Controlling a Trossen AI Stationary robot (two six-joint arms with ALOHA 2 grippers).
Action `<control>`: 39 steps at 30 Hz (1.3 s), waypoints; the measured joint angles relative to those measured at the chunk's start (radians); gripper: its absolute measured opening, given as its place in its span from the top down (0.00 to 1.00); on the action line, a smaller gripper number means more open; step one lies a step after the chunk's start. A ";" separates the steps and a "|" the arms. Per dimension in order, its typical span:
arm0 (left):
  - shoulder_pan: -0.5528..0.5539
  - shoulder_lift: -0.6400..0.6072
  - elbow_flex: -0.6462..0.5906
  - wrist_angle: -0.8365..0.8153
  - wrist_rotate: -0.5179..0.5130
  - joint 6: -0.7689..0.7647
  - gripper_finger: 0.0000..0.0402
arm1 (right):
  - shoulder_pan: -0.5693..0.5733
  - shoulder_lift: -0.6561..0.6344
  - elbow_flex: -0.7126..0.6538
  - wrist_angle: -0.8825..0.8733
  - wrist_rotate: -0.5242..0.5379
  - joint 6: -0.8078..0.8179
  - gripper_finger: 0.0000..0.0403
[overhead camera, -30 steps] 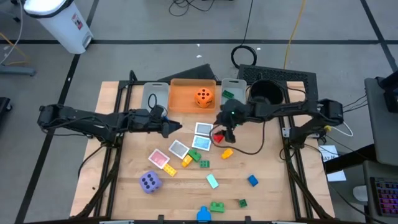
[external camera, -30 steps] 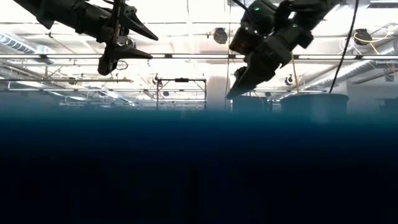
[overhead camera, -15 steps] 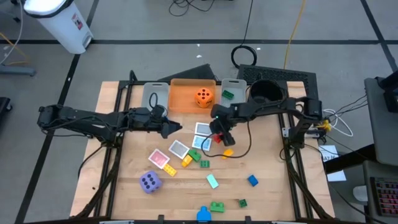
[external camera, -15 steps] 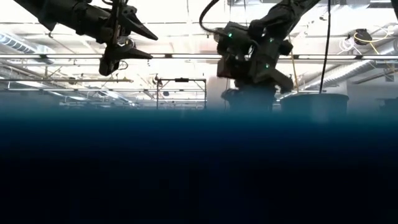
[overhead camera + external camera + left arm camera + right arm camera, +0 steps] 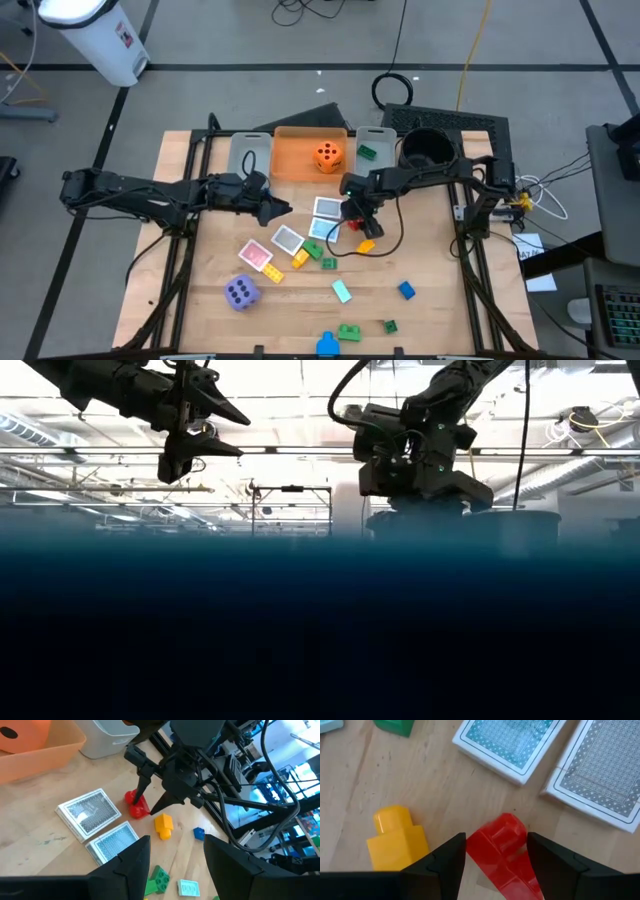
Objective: Pick & Place Toys
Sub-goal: Put the red game piece into the right gray bin
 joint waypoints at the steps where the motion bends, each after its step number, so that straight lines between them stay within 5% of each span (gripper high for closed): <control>1: 0.000 0.000 0.000 0.000 0.002 0.002 0.53 | 0.000 0.000 0.000 -0.005 0.001 0.000 0.50; 26: 0.000 0.000 0.000 -0.040 0.004 0.010 0.53 | -0.005 -0.080 -0.005 -0.076 0.164 0.091 0.51; 39: 0.000 0.000 0.000 -0.044 0.003 0.003 0.53 | -0.018 -0.197 -0.003 -0.086 0.161 -0.125 0.51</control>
